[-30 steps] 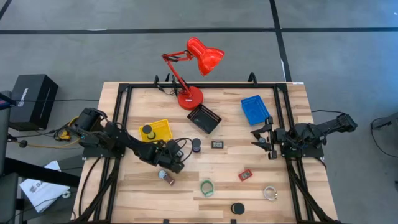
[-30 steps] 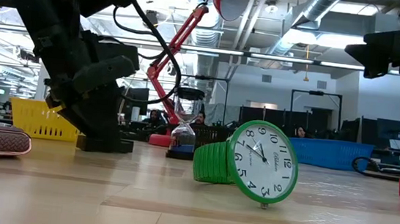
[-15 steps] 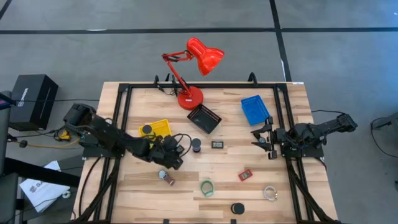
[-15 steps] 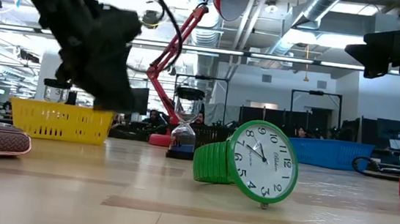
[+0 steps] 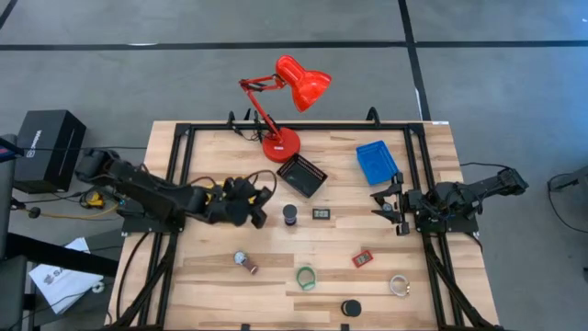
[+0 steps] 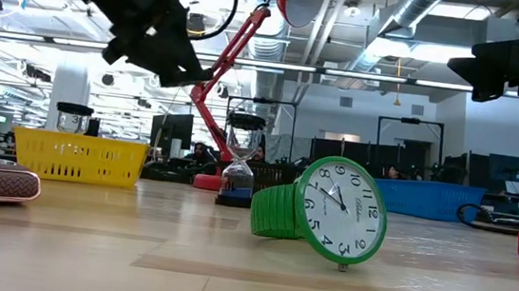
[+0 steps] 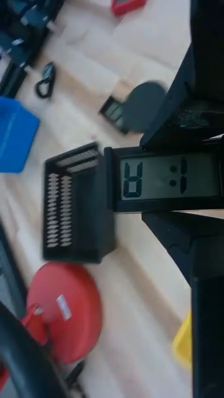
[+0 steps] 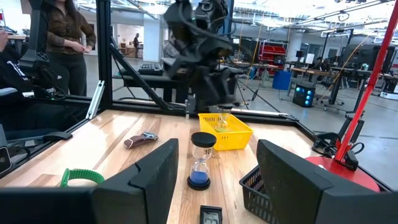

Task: Pick & Place Office items
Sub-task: Put the left black digital clock into the black bin

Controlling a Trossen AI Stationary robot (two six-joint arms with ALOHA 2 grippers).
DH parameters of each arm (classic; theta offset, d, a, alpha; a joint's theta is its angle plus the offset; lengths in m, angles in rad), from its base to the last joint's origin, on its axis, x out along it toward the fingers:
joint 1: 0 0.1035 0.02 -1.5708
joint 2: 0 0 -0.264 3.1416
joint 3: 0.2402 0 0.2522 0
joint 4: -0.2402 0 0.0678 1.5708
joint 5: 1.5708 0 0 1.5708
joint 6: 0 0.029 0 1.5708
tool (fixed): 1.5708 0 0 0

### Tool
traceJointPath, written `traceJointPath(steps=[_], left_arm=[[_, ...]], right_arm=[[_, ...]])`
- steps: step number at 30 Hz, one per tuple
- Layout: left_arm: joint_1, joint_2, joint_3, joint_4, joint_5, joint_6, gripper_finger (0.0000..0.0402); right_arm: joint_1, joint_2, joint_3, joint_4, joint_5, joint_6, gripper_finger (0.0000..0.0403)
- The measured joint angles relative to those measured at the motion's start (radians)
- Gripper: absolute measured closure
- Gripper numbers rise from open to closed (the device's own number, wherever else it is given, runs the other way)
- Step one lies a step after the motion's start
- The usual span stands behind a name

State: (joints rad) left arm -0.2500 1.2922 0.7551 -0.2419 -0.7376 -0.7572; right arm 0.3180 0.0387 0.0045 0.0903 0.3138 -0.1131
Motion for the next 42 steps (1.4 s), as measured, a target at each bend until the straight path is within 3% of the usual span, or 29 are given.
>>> traceJointPath(steps=[10, 20, 28, 42], left_arm=[[0.172, 0.028, 0.001, 0.198, 0.018, 0.257, 0.0248], [0.343, 0.084, 0.0, 0.414, 0.252, 0.334, 0.0247], [0.395, 0.217, 0.004, 0.656, 0.388, 0.418, 0.0247], [0.515, 0.441, 0.175, 0.613, 0.614, 0.474, 0.0247]], right_arm=[[0.0, 0.0, 0.0, 0.0, 0.0, -0.002, 0.0193], [0.0, 0.0, 0.0, 0.0, 0.0, -0.029, 0.0193], [0.0, 0.0, 0.0, 0.005, 0.001, -0.061, 0.0193], [-0.017, 0.0, 0.0, 0.02, 0.002, -0.1, 0.0193]])
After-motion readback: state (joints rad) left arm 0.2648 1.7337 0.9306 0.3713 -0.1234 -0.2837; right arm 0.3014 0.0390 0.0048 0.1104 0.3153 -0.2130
